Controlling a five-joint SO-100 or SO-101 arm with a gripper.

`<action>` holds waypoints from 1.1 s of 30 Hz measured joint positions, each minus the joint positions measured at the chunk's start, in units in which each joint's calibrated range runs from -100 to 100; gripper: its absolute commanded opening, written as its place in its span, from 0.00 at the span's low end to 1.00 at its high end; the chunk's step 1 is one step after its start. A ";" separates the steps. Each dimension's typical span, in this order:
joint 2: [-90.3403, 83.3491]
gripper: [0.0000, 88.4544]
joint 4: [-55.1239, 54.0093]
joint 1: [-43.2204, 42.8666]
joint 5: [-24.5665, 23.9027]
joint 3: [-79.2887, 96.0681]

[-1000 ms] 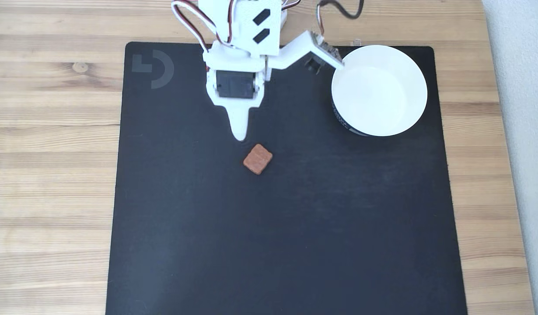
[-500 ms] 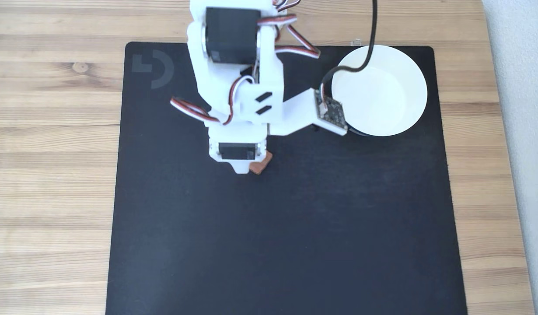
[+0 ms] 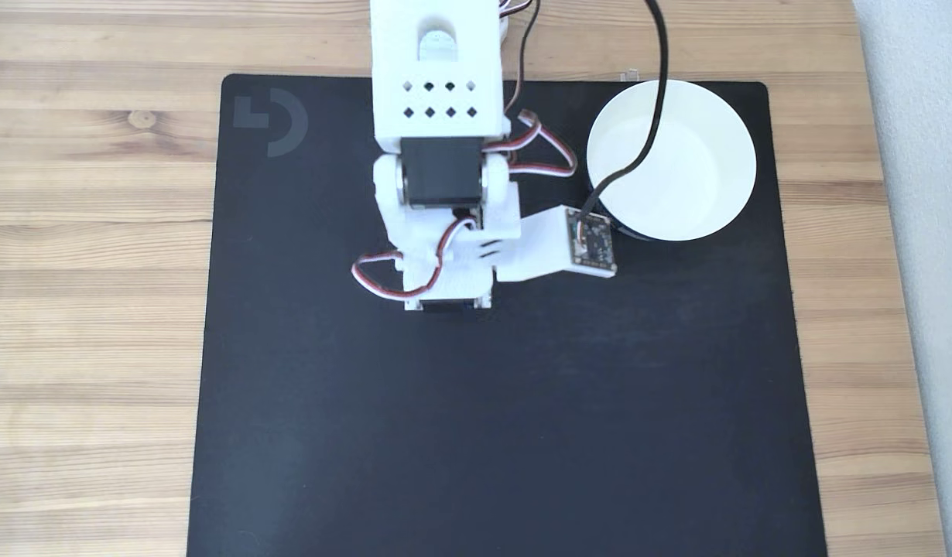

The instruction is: Pick up the toy and place it on the plate

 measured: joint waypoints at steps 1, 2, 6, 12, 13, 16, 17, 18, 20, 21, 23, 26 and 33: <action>0.67 0.03 0.00 -0.58 0.00 -0.09; 0.83 0.03 0.00 -0.83 0.00 -0.09; 2.00 0.03 0.00 -0.33 0.00 -0.09; 2.16 0.03 0.00 -0.83 0.00 -0.09; 2.16 0.03 0.00 -0.75 0.00 -0.09; 2.16 0.03 0.00 -0.75 0.00 -0.09; 2.16 0.03 0.00 -0.83 0.00 -0.09; 2.16 0.03 0.00 -0.83 0.00 -0.09; 2.16 0.03 0.00 -0.83 0.00 -0.09; 2.16 0.03 0.00 -0.83 0.00 -0.09; 2.16 0.03 0.00 -0.83 0.05 -0.09; 2.16 0.03 0.08 -0.83 0.26 -0.09; 2.16 0.03 1.77 -1.00 4.84 -0.09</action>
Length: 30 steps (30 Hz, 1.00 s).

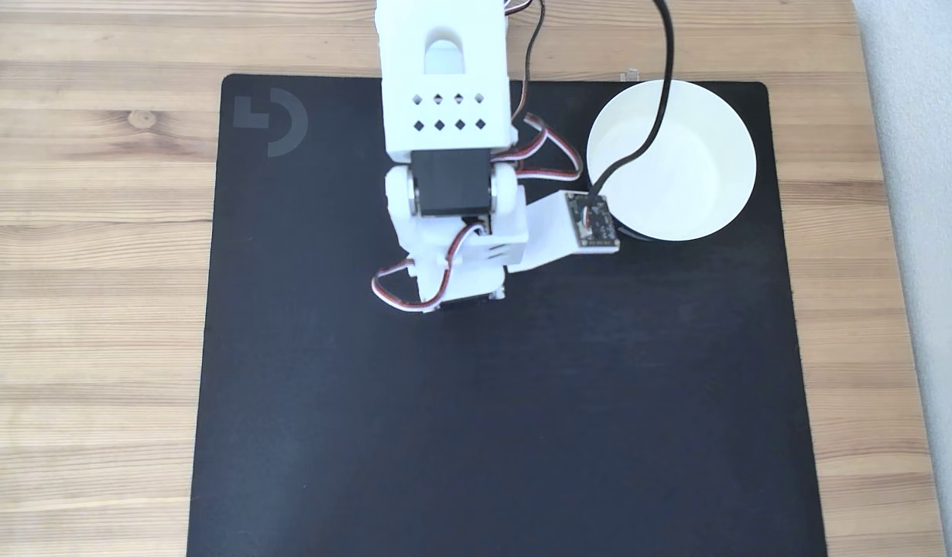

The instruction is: Pick up the toy and place it on the plate

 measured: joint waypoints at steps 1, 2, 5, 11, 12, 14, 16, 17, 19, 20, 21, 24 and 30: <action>0.00 0.03 0.00 -0.33 1.60 0.00; 0.00 0.03 0.00 -0.58 2.06 0.00; 0.00 0.03 0.00 -0.67 4.84 0.00; 0.00 0.03 0.17 -0.75 11.99 0.00; 0.00 0.03 0.34 -0.75 12.56 0.00; 0.00 0.03 2.11 -1.00 14.93 0.00; 0.00 0.03 3.71 -1.83 18.53 0.00; 0.00 0.03 3.97 -2.00 19.31 0.00; 0.00 0.03 4.05 -1.83 19.97 0.00; 0.00 0.03 4.22 -1.58 20.28 0.00; 0.00 0.03 4.22 -1.50 20.28 0.00; 0.00 0.03 4.22 -1.58 20.39 0.00; 0.00 0.05 4.22 0.00 20.28 0.00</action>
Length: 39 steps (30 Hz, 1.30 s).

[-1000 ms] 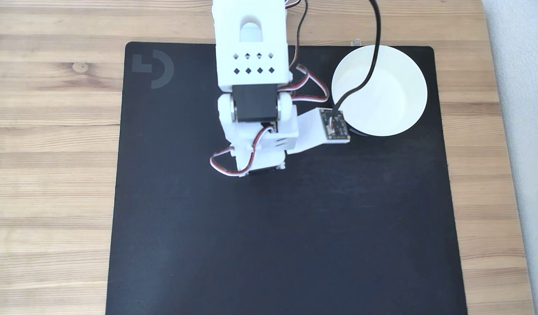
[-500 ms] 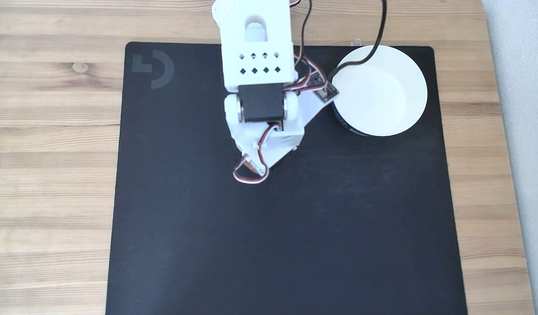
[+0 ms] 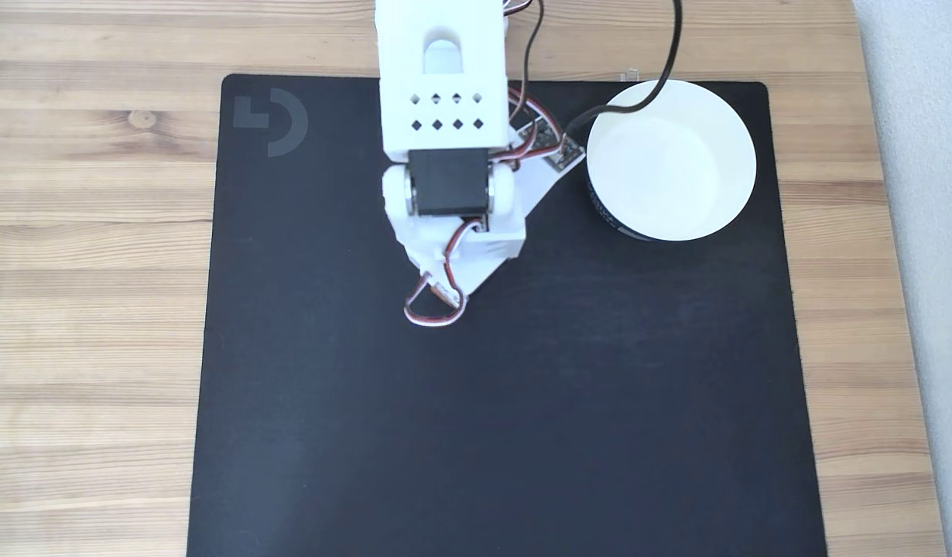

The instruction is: Pick up the toy and place it on the plate

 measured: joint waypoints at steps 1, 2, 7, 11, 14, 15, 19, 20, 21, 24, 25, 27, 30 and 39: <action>0.00 0.08 0.00 -0.42 0.00 0.00; 0.00 0.12 0.00 -0.33 0.00 -0.09; 0.00 0.48 1.77 -0.08 0.00 -2.65; 0.00 0.49 6.08 0.67 0.00 -3.68; 0.00 0.49 7.18 0.25 0.00 -3.87; 0.00 0.49 7.18 0.58 0.00 -3.87; 0.00 0.49 7.18 0.67 0.00 -3.87; 0.00 0.49 7.51 1.00 0.00 -3.87; 0.00 0.49 7.85 1.58 0.00 -3.87; 0.00 0.49 8.19 1.58 0.00 -3.87; 0.00 0.49 8.19 1.50 0.00 -3.87; 0.00 0.49 8.19 2.08 0.00 -3.87; 0.00 0.49 8.19 1.75 0.00 -3.87; 1.17 0.49 8.19 1.83 0.00 -3.97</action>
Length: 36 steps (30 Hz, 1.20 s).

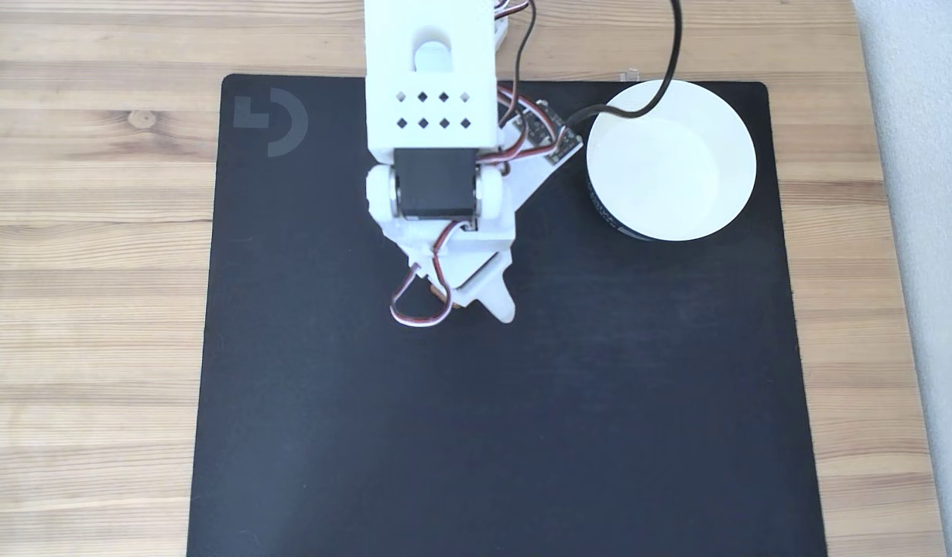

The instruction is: Pick up the toy and place it on the plate

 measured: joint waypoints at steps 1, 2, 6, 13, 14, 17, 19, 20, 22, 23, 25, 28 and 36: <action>0.83 0.49 0.00 0.08 0.00 -0.09; 1.75 0.49 0.00 0.08 0.00 0.00; 3.66 0.49 0.00 0.00 0.00 0.00; 4.41 0.49 -1.52 1.41 0.00 0.00; 4.83 0.49 -1.69 1.50 0.00 -0.09; 6.74 0.49 -1.77 2.58 0.00 0.00; 7.33 0.49 -1.77 2.58 0.00 0.00; 7.66 0.49 -1.77 2.25 0.00 -0.09; 8.49 0.49 -1.77 2.75 0.00 0.00; 8.66 0.49 -1.86 3.00 0.00 0.00; 9.16 0.49 -3.04 3.00 0.00 -0.09; 9.83 0.49 -3.80 2.50 0.00 -0.09; 10.07 0.49 -3.80 2.50 0.00 -0.09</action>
